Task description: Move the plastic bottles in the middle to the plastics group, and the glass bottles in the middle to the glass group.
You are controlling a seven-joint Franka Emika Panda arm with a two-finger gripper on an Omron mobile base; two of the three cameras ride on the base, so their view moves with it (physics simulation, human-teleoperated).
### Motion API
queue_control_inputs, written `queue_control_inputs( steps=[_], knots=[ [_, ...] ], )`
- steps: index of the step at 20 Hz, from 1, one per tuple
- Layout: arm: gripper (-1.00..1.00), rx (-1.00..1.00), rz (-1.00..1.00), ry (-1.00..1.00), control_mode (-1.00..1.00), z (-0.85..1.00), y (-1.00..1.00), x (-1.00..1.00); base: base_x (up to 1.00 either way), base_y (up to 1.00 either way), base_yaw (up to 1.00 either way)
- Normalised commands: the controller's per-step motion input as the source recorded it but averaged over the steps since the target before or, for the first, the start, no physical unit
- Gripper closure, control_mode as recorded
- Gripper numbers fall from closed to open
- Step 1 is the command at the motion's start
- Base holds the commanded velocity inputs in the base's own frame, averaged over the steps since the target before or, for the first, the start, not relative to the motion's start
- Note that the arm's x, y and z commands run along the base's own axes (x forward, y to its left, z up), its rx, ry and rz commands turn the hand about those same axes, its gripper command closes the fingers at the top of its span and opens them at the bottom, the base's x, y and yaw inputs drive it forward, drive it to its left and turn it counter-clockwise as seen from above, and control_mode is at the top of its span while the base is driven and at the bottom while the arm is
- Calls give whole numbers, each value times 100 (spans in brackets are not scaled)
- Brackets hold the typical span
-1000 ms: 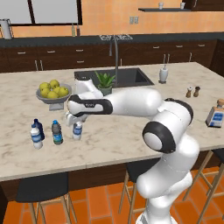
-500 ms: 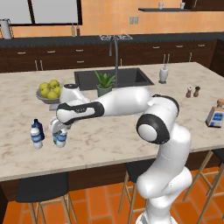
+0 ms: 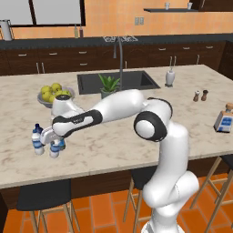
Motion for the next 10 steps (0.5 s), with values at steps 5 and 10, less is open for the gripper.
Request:
queue_control_inputs(
  steps=[5,10],
  knots=[
    [100,-2,0,9,-100,-44,24,6,0,0,0],
    [100,-4,0,6,-100,-54,15,11,0,0,0]
  ],
)
